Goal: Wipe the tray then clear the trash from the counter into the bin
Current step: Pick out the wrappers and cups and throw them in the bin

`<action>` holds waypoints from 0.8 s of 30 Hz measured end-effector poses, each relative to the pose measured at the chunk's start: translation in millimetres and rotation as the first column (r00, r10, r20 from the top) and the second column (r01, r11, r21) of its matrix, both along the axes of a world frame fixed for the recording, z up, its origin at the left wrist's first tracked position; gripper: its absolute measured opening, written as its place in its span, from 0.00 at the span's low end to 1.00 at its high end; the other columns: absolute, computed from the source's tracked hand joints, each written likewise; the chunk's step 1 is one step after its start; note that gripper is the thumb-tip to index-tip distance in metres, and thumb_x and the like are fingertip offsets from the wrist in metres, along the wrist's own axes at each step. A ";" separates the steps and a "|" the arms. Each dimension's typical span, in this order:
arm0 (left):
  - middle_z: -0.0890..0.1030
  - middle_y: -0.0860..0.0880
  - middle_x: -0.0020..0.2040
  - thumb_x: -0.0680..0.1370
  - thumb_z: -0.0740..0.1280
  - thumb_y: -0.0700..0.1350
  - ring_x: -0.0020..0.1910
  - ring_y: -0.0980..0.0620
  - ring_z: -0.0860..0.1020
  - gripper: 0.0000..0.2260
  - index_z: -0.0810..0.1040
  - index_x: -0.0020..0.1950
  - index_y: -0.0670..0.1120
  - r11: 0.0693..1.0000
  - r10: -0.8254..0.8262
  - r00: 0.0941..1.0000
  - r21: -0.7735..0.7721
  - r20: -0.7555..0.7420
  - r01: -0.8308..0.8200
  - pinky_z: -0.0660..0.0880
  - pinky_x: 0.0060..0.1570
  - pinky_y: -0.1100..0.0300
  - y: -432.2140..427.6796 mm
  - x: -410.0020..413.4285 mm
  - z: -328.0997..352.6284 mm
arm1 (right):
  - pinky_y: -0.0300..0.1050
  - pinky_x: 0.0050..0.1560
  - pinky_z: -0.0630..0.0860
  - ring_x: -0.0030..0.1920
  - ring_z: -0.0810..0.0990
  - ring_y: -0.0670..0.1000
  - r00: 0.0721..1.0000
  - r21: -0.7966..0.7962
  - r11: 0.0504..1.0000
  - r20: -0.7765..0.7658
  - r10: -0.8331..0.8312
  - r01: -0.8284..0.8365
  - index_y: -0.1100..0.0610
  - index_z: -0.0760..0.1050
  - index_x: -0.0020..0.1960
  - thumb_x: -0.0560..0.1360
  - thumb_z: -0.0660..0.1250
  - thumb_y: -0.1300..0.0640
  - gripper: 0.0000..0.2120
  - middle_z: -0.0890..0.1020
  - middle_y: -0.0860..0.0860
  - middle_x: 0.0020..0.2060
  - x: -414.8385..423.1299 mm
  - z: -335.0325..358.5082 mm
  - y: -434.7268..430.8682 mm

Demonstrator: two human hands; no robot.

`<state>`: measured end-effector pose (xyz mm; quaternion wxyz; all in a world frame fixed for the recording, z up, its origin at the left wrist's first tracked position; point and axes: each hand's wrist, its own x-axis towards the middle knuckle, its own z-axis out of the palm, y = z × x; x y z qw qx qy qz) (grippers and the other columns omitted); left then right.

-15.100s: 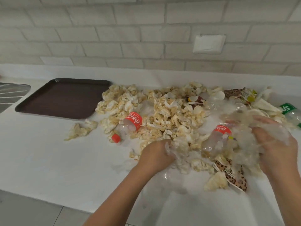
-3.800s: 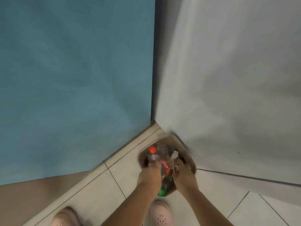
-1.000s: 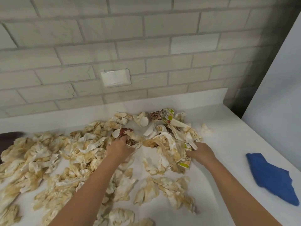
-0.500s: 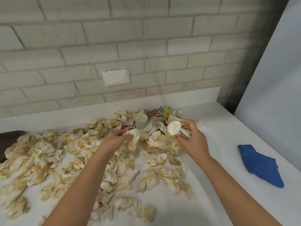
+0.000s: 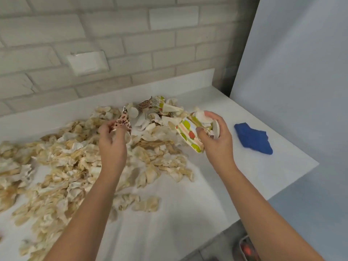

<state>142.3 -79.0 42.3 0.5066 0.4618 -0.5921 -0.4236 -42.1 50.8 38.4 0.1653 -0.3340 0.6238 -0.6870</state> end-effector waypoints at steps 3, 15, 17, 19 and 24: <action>0.71 0.52 0.38 0.77 0.58 0.49 0.35 0.58 0.70 0.09 0.72 0.44 0.45 0.974 -0.166 0.983 0.139 -0.085 0.176 0.70 0.40 0.65 44.7 -31.7 3.2 | 0.46 0.47 0.81 0.51 0.83 0.48 0.975 0.020 0.998 0.213 -0.064 0.061 0.46 0.76 0.56 0.74 0.69 0.63 0.15 0.82 0.48 0.53 -13.3 -10.8 41.4; 0.79 0.51 0.40 0.75 0.67 0.55 0.38 0.57 0.77 0.11 0.75 0.49 0.49 0.480 -0.731 0.664 0.576 -0.154 0.662 0.74 0.39 0.61 302.1 -180.4 -72.5 | 0.50 0.44 0.81 0.46 0.84 0.51 0.769 0.303 0.881 0.435 -0.468 0.364 0.48 0.75 0.58 0.75 0.68 0.58 0.13 0.84 0.50 0.49 -93.9 -102.2 274.0; 0.79 0.52 0.41 0.76 0.66 0.55 0.39 0.57 0.77 0.12 0.76 0.50 0.47 0.453 -0.723 0.680 0.658 -0.124 0.602 0.75 0.41 0.61 329.4 -207.7 -107.6 | 0.47 0.39 0.80 0.45 0.84 0.51 0.761 0.362 0.857 0.414 -0.500 0.366 0.47 0.74 0.57 0.76 0.68 0.58 0.12 0.83 0.49 0.47 -109.4 -138.2 307.1; 0.80 0.51 0.43 0.76 0.65 0.54 0.40 0.56 0.79 0.12 0.75 0.51 0.46 0.433 -0.678 0.729 0.751 -0.093 0.498 0.76 0.41 0.60 347.8 -232.1 -154.0 | 0.44 0.39 0.79 0.47 0.83 0.51 0.766 0.465 0.813 0.358 -0.534 0.349 0.46 0.74 0.57 0.75 0.68 0.58 0.13 0.82 0.50 0.48 -127.9 -184.9 332.9; 0.82 0.42 0.48 0.76 0.66 0.56 0.42 0.49 0.81 0.19 0.73 0.56 0.42 0.318 -0.604 0.797 0.917 0.001 0.241 0.79 0.35 0.57 373.8 -280.5 -306.6 | 0.41 0.40 0.76 0.43 0.80 0.48 0.782 0.710 0.655 0.244 -0.574 0.258 0.50 0.72 0.59 0.73 0.70 0.60 0.17 0.81 0.52 0.49 -182.8 -318.7 373.0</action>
